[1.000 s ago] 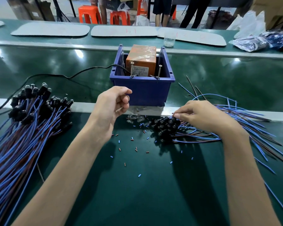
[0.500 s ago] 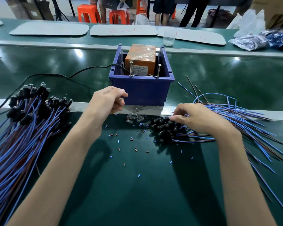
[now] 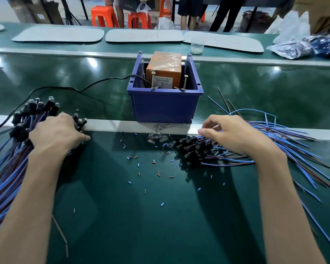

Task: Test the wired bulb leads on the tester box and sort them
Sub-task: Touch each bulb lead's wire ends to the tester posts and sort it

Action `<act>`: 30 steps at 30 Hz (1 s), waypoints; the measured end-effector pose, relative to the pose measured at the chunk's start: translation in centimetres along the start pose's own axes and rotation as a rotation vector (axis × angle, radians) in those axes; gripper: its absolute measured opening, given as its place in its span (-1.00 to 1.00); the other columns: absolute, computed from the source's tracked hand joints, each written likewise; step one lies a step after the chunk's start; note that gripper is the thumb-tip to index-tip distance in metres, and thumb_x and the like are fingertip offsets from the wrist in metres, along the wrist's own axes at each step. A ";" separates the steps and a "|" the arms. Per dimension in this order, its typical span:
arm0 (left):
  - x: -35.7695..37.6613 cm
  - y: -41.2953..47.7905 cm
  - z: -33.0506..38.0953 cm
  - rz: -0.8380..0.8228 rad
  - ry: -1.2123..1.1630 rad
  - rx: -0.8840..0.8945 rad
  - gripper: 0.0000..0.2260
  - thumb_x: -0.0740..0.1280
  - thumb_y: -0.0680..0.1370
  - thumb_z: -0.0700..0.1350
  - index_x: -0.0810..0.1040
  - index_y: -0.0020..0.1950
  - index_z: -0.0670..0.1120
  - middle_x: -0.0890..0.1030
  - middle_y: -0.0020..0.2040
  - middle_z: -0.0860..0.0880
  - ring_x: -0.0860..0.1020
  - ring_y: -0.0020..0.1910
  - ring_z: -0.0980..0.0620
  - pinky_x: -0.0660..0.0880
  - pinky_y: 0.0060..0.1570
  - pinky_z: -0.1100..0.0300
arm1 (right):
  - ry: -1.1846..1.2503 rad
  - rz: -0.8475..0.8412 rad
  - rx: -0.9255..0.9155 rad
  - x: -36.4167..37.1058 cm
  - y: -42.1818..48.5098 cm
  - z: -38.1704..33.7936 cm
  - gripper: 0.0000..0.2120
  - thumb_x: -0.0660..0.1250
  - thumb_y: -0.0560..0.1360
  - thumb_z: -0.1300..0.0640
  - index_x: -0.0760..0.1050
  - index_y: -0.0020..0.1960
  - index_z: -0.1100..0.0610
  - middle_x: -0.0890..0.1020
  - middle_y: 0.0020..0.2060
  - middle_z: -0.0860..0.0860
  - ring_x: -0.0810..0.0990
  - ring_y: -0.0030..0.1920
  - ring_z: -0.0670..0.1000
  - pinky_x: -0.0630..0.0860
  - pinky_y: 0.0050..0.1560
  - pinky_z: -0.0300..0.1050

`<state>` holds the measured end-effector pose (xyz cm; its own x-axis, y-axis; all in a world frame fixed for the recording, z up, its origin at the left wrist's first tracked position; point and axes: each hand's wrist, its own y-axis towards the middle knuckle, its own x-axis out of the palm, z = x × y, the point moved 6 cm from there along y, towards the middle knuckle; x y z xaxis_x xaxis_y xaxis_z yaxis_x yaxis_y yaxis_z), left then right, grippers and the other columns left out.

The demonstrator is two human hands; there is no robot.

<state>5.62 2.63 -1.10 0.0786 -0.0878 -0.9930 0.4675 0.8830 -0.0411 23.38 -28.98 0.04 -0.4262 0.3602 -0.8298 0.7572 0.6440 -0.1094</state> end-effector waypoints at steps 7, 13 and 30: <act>0.9 -0.3 0.9 0.068 -0.018 0.041 -0.73 0.40 0.47 0.02 0.63 0.10 -0.07 0.57 0.11 -0.26 0.53 0.11 -0.30 0.44 0.00 -0.01 | 0.022 0.039 -0.016 -0.3 0.2 0.0 -0.82 0.31 0.53 -0.07 0.56 -0.06 0.04 0.63 -0.16 -0.06 0.55 -0.20 -0.14 0.42 -0.15 -0.19; -0.3 -0.7 2.0 0.137 -0.104 0.118 -0.75 0.27 0.56 -0.06 0.59 0.11 -0.19 0.58 0.07 -0.31 0.50 0.12 -0.37 0.43 0.04 -0.08 | 0.069 0.062 -0.063 -0.7 0.0 -0.7 -0.87 0.32 0.52 -0.06 0.55 -0.12 -0.02 0.61 -0.20 -0.16 0.53 -0.28 -0.28 0.38 -0.30 -0.45; -5.3 -15.4 13.3 0.015 -1.174 0.688 -0.89 0.36 0.54 -0.20 0.52 -0.05 0.01 0.56 0.04 -0.05 0.63 -0.22 0.18 0.56 -0.19 0.30 | 0.928 0.075 -0.362 -0.1 -0.9 -7.3 -0.68 0.04 0.64 0.05 0.54 0.07 0.12 0.66 -0.14 -0.01 0.63 -0.15 -0.11 0.54 -0.14 -0.30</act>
<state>9.71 -16.60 6.28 0.6227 -0.7224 -0.3006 0.7737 0.5108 0.3749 19.12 -24.63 4.25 -0.7185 0.6934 -0.0548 0.6672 0.7093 0.2275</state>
